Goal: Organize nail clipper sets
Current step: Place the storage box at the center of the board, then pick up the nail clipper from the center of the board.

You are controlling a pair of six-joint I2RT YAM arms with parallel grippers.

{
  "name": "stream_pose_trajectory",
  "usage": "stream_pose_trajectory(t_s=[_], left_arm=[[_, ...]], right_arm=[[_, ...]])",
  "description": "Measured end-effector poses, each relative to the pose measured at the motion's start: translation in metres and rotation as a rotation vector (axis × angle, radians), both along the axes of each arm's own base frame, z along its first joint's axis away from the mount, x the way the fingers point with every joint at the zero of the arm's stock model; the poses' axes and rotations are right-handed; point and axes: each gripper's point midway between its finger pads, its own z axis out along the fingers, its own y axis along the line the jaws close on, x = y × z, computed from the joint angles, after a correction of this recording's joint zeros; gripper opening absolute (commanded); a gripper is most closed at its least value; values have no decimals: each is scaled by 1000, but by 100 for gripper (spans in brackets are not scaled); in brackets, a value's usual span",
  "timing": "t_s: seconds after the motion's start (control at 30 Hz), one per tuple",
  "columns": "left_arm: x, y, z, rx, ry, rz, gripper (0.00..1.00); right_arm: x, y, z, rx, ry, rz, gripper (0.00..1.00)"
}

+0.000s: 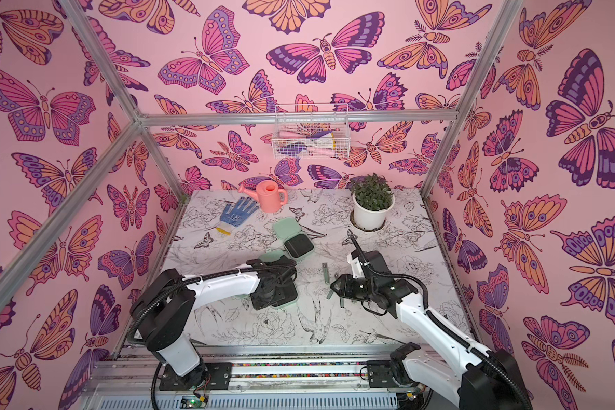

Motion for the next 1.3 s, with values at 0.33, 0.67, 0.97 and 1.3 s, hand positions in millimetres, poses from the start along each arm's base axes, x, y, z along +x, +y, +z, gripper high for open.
stream_pose_trajectory(t_s=[0.33, 0.67, 0.97, 1.3], left_arm=[[12, -13, 0, -66, -43, 160, 15], [17, -20, 5, -108, -64, 204, 58], [27, -24, 49, -190, -170, 140, 85], [54, 1, 119, -252, -357, 26, 90]], right_arm=[[-2, -1, -8, -15, 20, 6, 44], [-1, -4, -27, -73, 74, 12, 47], [19, -12, -17, -172, 34, -7, 52], [36, -20, -33, -296, 85, -24, 53]])
